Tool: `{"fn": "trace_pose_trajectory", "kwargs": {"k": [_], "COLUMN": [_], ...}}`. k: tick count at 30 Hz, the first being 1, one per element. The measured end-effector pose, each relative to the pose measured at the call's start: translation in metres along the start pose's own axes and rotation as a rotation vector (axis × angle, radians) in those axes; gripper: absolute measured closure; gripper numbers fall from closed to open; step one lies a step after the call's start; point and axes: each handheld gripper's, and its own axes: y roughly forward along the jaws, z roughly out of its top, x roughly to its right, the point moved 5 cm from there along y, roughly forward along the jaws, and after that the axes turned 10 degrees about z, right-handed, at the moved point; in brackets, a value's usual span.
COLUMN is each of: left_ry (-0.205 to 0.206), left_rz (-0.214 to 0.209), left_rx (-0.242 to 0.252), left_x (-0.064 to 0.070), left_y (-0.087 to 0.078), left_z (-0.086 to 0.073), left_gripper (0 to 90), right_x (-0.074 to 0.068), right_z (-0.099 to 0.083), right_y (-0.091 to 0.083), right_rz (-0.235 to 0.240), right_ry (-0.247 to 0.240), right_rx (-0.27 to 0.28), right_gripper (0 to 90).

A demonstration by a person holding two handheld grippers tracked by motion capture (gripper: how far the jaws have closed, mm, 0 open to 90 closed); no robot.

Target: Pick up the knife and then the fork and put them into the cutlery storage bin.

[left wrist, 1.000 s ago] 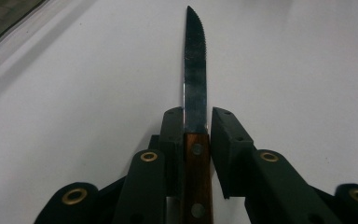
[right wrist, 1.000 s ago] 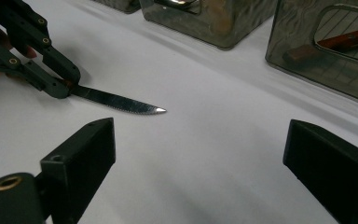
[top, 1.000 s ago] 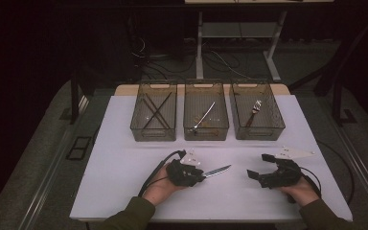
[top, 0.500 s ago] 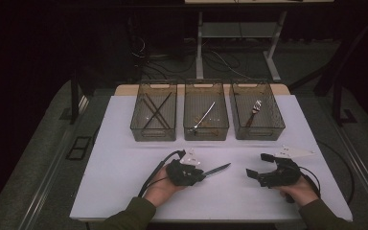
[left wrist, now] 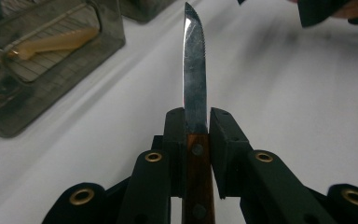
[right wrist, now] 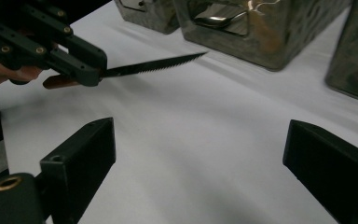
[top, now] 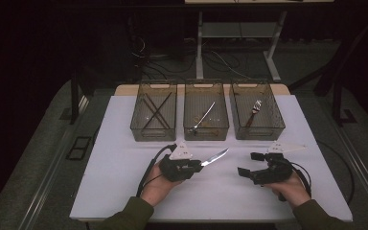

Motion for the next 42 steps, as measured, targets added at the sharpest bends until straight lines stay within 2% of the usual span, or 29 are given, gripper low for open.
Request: {"fn": "trace_pose_trajectory", "kwargs": {"k": [5,6,9,14,19,22,29,37,42], "left_ry": [-0.002,-0.002,-0.008,-0.007,-0.006,-0.004,0.002,0.004,0.003], "left_rz": [0.016,0.019,0.025,0.035,0.042,0.044,0.052,0.058,0.058], "left_rx": [0.021,0.026,0.037,0.058,0.082,0.083,0.104,0.102,0.107], "left_x": [0.001,0.001,0.001,0.001,0.003,0.004,0.008,0.007,0.008], "left_y": [-0.003,-0.003,-0.005,-0.007,-0.009,-0.009,-0.008,-0.006,-0.006], "left_z": [0.003,0.004,0.005,0.007,0.01,0.011,0.012,0.011,0.011], "left_gripper": [77.4,77.4,77.4,77.4,77.4,77.4,77.3,77.3,77.4], "right_x": [-0.005,-0.007,-0.01,-0.017,-0.019,-0.018,-0.022,-0.025,-0.03], "right_z": [0.009,0.012,0.019,0.028,0.032,0.033,0.039,0.043,0.046], "right_y": [0.015,0.018,0.027,0.042,0.053,0.058,0.065,0.069,0.07], "right_rz": [0.024,0.031,0.06,0.119,0.14,0.154,0.214,0.245,0.259], "right_ry": [0.003,0.0,0.006,0.016,0.032,0.049,0.087,0.084,0.06], "right_rx": [-0.026,-0.015,-0.001,0.025,0.039,0.049,0.077,0.091,0.101], "right_gripper": [10.0,13.8,15.4,23.3,29.6,33.0,47.1,63.4,71.8]}}
